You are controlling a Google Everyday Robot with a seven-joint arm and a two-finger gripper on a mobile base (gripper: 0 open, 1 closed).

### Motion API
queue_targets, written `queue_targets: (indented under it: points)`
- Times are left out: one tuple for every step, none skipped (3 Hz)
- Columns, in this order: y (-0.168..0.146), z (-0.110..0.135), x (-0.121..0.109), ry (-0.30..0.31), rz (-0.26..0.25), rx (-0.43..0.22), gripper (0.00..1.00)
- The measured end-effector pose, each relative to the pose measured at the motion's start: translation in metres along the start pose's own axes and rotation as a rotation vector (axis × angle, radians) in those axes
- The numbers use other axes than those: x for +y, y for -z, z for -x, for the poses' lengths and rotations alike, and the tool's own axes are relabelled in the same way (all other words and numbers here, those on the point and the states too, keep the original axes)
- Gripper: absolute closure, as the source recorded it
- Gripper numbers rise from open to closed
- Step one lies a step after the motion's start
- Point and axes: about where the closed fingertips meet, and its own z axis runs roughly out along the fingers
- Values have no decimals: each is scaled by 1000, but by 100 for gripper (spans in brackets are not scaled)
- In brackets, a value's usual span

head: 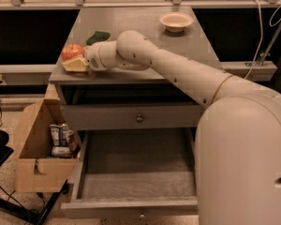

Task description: Place apple into middle drawer

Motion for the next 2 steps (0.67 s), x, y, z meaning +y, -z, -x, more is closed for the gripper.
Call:
queue_targets:
  points:
    - [0,0,0,0,0,0,100]
    - [0,1,0,0,0,0,100]
